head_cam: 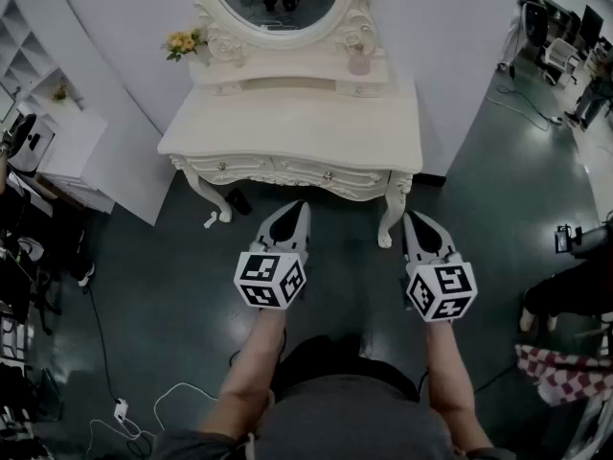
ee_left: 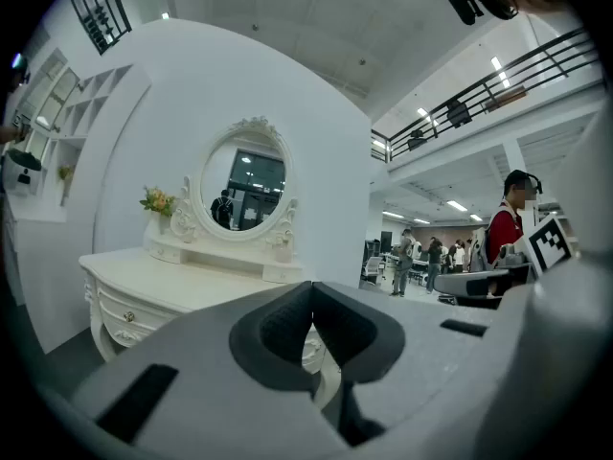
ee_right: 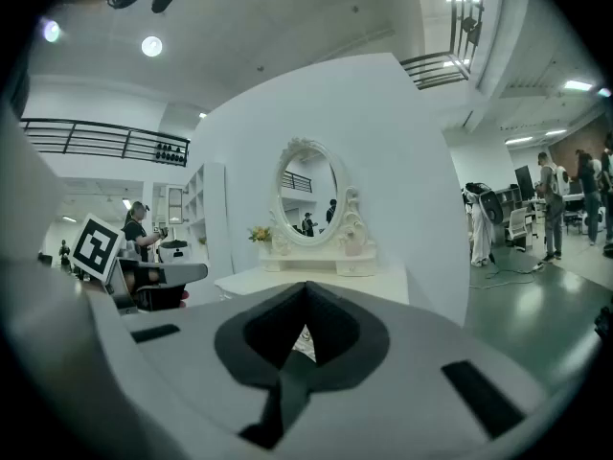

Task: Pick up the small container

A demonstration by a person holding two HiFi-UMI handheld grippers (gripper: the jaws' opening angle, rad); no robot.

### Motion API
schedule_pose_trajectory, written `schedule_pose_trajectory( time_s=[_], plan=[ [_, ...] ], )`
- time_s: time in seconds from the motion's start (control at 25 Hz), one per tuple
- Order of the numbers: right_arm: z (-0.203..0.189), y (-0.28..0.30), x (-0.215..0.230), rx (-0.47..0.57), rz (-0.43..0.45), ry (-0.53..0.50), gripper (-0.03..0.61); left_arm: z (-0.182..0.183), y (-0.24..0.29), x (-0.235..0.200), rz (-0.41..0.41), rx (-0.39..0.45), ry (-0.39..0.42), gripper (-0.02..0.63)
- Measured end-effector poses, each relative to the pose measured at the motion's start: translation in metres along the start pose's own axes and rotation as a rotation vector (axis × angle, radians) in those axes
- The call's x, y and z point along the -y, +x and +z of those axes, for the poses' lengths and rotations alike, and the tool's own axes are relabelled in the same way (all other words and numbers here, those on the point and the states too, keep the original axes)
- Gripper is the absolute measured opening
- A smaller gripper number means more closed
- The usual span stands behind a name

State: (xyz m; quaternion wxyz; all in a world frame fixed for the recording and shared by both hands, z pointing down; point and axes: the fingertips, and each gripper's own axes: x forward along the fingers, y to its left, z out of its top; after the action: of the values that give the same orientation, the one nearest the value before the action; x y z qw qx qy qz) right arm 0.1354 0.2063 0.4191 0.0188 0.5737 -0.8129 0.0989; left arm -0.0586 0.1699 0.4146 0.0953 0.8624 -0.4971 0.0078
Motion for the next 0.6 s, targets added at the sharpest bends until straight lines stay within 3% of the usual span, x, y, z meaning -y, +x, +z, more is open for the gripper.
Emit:
schedule_pose_trajectory(
  time_s=[0.6],
  plan=[
    [0.009, 0.015, 0.014, 0.021, 0.022, 0.027, 0.003, 0.006, 0.018, -0.006, 0.039, 0.001, 0.023, 0.005]
  ],
)
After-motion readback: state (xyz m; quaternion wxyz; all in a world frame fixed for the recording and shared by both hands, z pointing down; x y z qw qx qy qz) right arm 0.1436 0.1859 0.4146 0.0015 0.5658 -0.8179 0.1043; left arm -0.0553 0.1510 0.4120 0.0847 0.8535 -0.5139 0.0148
